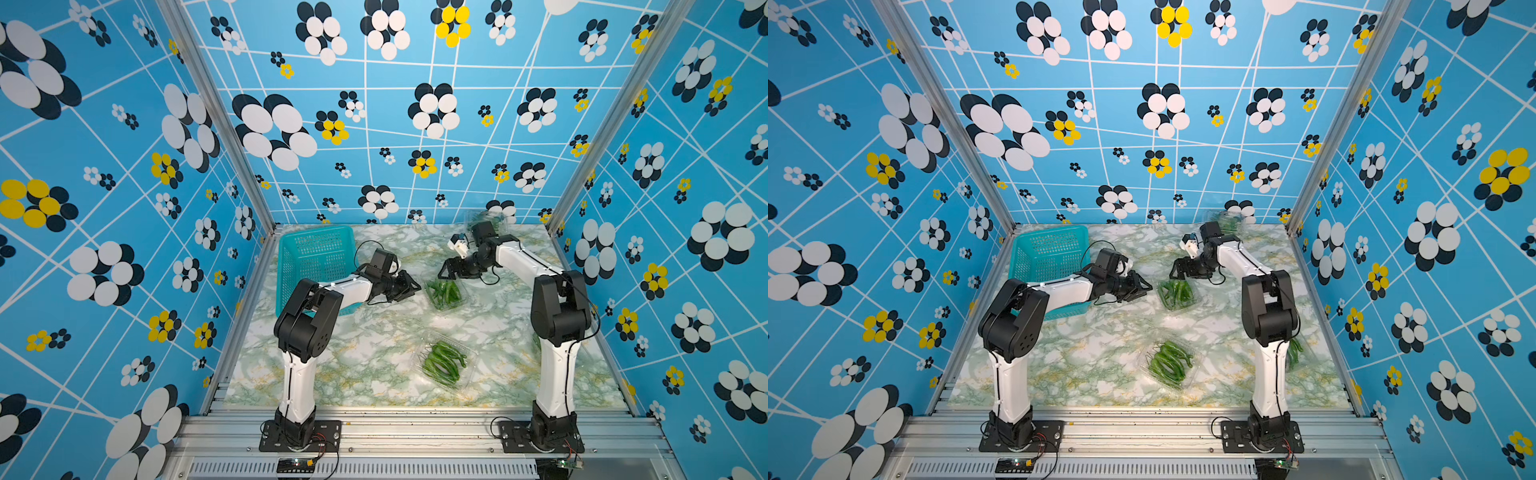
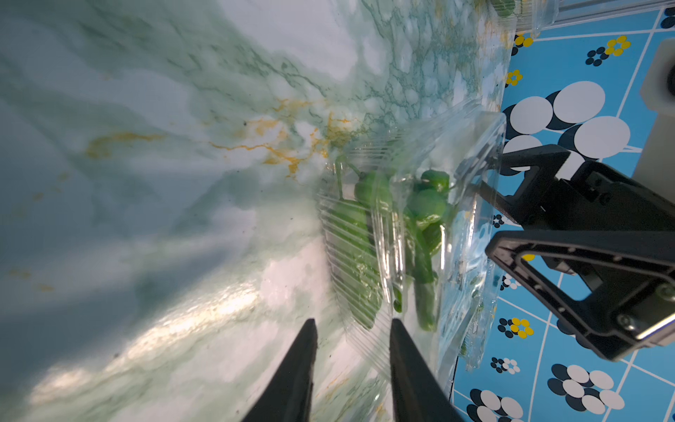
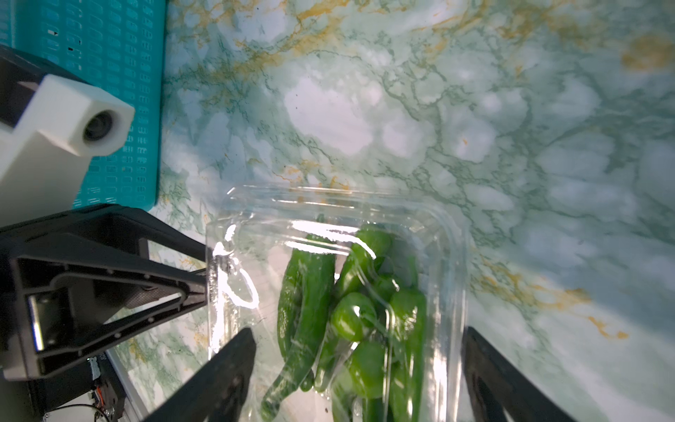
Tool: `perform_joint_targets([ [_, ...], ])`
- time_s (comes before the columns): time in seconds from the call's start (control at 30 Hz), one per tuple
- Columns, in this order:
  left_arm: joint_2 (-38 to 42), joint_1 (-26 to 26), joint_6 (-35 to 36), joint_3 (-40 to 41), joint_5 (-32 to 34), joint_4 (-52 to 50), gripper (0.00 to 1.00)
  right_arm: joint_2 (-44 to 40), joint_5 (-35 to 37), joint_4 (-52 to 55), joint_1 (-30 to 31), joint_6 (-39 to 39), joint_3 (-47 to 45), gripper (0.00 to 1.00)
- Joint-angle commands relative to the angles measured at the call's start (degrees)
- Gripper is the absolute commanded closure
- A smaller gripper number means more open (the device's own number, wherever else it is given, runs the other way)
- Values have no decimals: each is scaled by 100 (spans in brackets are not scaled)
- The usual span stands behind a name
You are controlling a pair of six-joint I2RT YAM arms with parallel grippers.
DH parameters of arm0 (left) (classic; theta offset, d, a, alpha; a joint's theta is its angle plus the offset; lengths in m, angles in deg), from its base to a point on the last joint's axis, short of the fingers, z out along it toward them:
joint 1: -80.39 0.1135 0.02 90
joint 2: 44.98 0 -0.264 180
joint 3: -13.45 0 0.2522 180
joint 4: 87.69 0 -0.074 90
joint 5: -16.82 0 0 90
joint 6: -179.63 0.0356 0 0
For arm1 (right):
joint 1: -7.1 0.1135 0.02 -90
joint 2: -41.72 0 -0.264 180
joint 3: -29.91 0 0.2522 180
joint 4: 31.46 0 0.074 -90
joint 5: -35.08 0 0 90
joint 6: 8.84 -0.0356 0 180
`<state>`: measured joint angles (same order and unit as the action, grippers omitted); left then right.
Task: Take small green peppers out of containers
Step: Open the packing box at the center of the board.
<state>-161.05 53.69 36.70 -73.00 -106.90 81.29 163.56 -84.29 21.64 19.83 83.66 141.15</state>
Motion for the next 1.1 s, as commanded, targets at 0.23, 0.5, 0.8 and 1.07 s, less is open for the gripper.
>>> perform_joint_targets([
  [0.23,-187,-19,113,-262,-40,-142,64,69,-175,5,45,-22,151,11],
  [0.5,-172,-20,115,-213,-39,-125,65,85,-184,17,45,-22,157,11],
  [0.8,-227,-35,137,-306,-29,-195,65,94,-210,5,46,-26,145,11],
  [1.07,-346,-79,175,-542,-8,-316,64,103,-311,22,54,-14,141,11],
])
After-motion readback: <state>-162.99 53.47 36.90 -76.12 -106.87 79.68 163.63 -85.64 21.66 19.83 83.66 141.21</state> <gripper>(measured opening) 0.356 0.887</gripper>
